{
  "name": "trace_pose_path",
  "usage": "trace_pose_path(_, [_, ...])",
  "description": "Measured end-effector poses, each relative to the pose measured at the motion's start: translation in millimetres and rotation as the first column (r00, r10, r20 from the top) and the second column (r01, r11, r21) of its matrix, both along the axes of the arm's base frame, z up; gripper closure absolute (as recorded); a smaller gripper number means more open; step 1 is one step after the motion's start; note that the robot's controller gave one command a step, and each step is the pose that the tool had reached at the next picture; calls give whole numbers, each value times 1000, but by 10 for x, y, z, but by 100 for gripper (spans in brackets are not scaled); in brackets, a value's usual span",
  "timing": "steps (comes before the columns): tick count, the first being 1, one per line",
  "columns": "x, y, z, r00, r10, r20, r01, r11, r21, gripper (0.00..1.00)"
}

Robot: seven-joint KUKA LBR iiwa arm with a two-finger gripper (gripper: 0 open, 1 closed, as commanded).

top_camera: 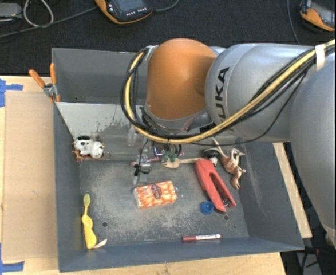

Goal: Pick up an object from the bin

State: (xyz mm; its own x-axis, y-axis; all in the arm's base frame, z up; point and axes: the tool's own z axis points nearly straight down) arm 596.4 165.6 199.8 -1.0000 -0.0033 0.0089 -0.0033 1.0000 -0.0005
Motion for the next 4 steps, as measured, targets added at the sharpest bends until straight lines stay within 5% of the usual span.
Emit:
trace_pose_path(1, [17, -9, 49, 1000, -4, 8, 4, 1000, 1, 0])
trace_pose_path(2, [-91, -525, -675, 999, 48, 10, -48, 999, 1, 0])
trace_pose_path(3, [-351, -767, -585, 984, 177, 5, -177, 984, 4, 0])
trace_pose_path(4, [-540, -1139, -1080, 986, 166, 11, -166, 986, 2, 0])
